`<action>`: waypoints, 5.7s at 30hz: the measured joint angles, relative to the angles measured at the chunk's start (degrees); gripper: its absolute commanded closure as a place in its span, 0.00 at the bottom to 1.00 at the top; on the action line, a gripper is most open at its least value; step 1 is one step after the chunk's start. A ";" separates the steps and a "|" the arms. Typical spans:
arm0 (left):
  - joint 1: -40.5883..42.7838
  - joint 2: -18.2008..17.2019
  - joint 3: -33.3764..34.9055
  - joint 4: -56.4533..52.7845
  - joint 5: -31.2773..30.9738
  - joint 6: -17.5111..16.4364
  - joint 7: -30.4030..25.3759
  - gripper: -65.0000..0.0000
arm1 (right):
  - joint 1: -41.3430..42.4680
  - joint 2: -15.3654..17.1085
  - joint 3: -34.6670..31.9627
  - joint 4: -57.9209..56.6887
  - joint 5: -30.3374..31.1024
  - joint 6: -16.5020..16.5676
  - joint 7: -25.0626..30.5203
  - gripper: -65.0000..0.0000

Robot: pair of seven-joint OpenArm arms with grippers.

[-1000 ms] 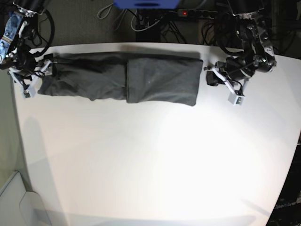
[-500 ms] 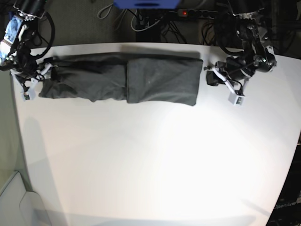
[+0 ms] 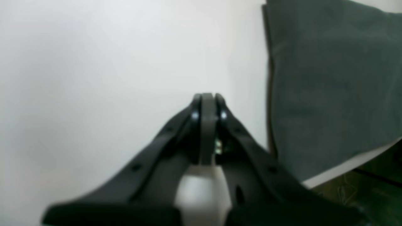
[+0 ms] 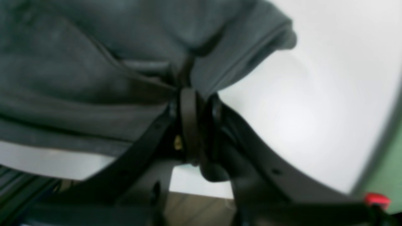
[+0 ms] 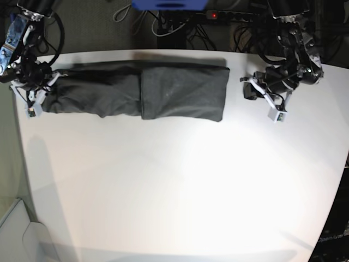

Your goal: Layout the t-shirt on the table in an organized manner, then fold the t-shirt properly

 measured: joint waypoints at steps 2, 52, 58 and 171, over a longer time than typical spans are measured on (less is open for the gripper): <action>0.00 0.00 0.00 0.00 0.00 0.02 0.02 1.00 | 0.02 -0.94 0.02 3.08 0.04 0.00 0.26 1.00; -1.75 5.42 0.15 -0.11 0.26 4.98 0.44 1.00 | 1.42 -8.57 -46.80 19.82 -0.11 0.02 -3.76 1.00; -1.77 5.42 0.11 -0.11 0.24 4.98 0.46 1.00 | 2.05 -10.95 -47.41 18.03 -0.20 0.04 -3.37 1.00; 4.52 8.55 -6.95 5.66 -25.57 -1.46 11.63 0.29 | 7.93 -5.07 -38.07 15.69 -0.13 0.02 -3.80 0.41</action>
